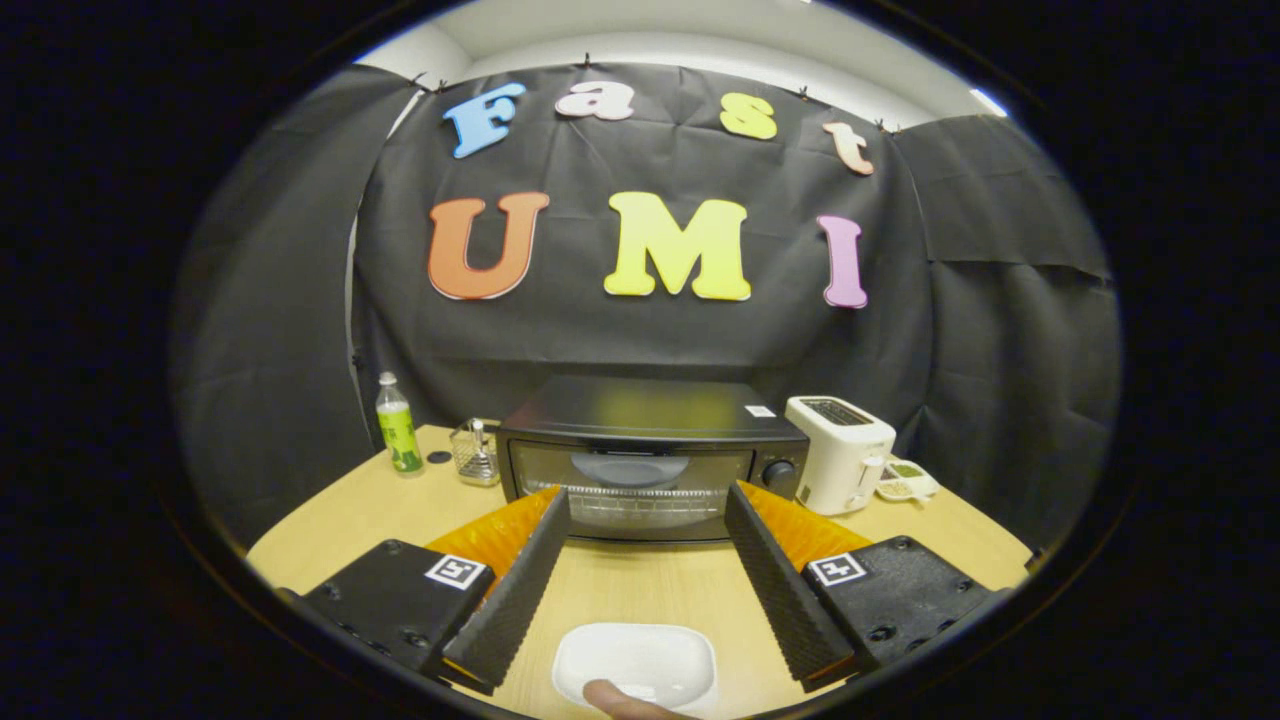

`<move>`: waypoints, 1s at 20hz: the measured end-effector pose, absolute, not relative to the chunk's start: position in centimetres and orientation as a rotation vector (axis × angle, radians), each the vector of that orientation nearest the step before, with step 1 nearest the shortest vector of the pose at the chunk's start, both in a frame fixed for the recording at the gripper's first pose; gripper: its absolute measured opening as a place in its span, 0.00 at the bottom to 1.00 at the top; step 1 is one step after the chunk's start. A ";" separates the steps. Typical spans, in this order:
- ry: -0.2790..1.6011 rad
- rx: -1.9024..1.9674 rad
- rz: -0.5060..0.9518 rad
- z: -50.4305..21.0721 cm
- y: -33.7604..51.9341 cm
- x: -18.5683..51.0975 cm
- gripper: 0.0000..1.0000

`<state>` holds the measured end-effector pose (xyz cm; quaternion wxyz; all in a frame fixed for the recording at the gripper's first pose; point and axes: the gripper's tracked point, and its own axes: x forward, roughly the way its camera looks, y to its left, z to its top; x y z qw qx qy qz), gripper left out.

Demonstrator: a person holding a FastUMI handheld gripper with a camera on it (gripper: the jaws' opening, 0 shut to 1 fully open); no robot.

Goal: Open the toaster oven, put the food inside, and close the toaster oven door.

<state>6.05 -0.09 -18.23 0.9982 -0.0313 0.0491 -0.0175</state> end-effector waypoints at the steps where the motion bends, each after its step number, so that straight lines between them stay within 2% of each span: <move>1: 0.078 -0.051 -0.043 -17.1 -0.4 4.8 1.00; 11: -0.045 0.005 -0.052 -4.9 -2.7 -4.8 1.00; 16: -0.072 -0.011 -0.037 -1.4 -3.2 -8.8 1.00; 20: -0.060 0.005 0.046 -2.6 -1.5 -12.5 1.00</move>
